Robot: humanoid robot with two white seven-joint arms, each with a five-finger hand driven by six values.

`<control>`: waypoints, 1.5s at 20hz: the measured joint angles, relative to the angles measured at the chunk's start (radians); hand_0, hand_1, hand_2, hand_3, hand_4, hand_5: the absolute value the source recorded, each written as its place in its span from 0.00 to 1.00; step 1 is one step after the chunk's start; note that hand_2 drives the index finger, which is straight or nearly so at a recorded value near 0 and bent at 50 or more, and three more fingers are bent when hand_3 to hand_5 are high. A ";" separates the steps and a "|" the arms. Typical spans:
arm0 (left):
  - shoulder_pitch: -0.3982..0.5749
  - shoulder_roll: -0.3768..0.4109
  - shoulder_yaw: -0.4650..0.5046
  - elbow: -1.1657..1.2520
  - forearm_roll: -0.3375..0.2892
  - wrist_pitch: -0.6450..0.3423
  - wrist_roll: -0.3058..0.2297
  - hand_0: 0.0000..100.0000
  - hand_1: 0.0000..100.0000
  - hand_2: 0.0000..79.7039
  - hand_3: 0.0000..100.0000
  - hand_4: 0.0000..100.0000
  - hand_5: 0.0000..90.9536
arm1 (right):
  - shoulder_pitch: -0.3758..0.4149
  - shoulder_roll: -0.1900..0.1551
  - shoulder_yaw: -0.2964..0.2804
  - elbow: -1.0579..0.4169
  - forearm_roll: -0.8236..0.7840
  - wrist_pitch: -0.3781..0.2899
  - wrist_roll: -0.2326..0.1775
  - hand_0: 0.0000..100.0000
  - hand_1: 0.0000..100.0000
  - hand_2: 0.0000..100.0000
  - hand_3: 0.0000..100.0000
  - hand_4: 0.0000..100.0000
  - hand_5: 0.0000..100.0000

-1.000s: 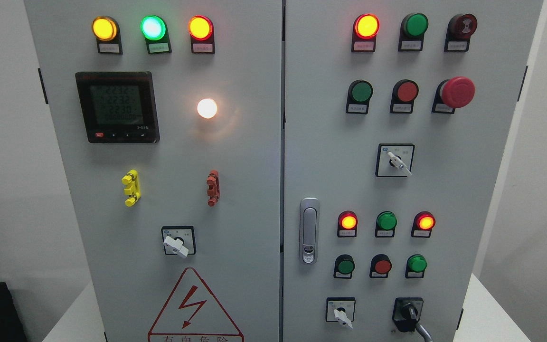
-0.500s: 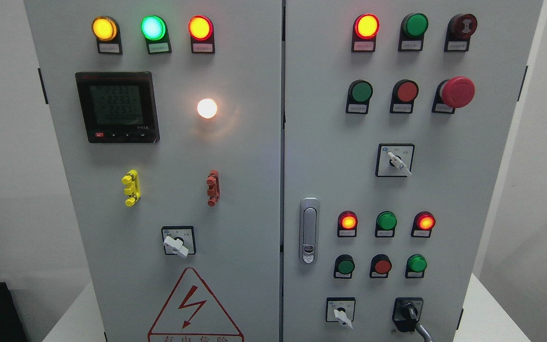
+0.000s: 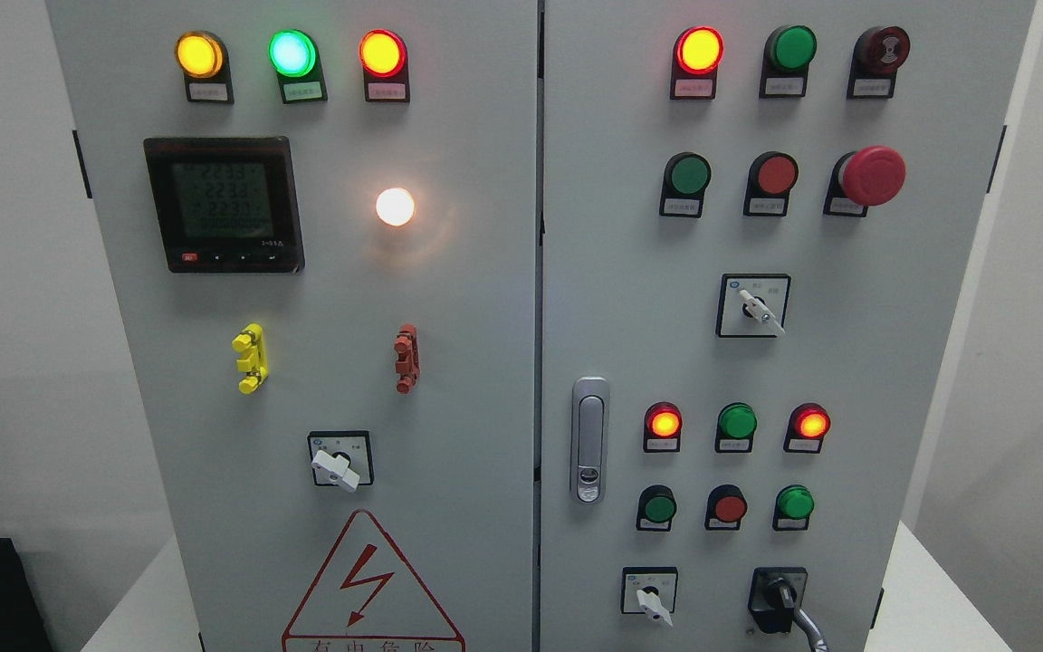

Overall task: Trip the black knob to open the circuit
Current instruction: 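Raise the right hand up to the black rotary knob at the bottom, then grip the black knob with the right hand and twist it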

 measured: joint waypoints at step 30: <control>0.000 0.000 0.000 0.000 0.000 0.000 0.000 0.12 0.39 0.00 0.00 0.00 0.00 | 0.014 0.001 0.030 -0.001 0.001 -0.001 -0.001 0.00 0.00 0.00 1.00 1.00 1.00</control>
